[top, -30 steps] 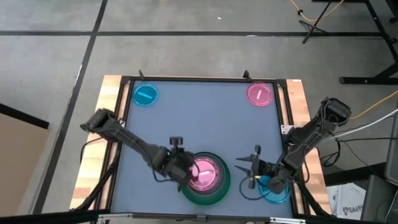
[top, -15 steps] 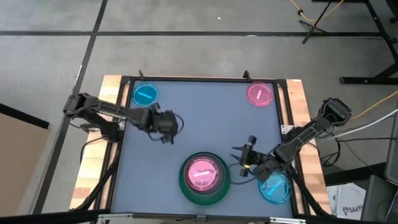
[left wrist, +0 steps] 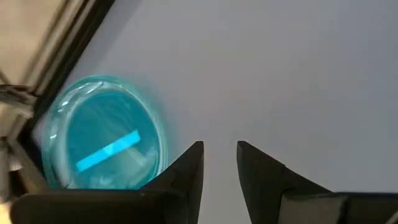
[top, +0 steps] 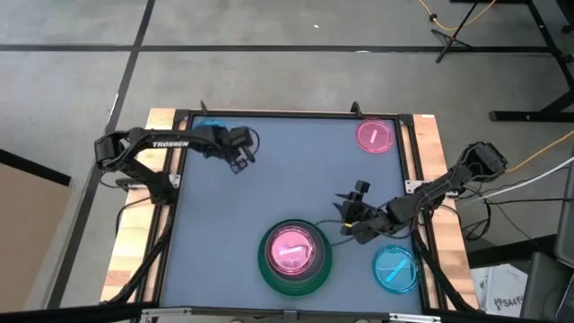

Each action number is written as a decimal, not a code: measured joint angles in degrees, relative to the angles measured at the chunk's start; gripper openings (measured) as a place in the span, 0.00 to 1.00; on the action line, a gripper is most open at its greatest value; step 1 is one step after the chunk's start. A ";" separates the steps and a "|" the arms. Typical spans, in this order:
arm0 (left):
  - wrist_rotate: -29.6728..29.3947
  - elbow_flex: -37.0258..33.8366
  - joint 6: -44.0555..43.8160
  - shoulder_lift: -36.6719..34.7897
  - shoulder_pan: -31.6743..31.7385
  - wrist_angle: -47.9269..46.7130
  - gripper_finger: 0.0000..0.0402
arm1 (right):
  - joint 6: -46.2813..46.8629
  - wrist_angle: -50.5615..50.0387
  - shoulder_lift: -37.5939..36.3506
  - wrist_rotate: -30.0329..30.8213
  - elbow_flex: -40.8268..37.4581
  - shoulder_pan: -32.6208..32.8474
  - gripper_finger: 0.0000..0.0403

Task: Stack plastic plates
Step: Stack the top blue plate on top of the red plate

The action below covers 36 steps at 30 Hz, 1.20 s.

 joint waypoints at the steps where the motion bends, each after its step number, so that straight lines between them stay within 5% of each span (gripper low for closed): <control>1: 1.30 -0.22 0.71 0.00 1.83 1.12 0.22 | -0.20 -0.51 0.00 0.00 0.00 -0.50 0.34; 13: 7.31 -0.51 7.32 3.36 14.68 1.85 0.22 | -0.37 -2.20 0.02 -0.01 0.00 -5.36 0.34; 36: 2.99 -0.51 10.48 12.39 15.71 3.35 0.22 | -0.24 -2.22 0.02 -2.57 0.00 -5.54 0.34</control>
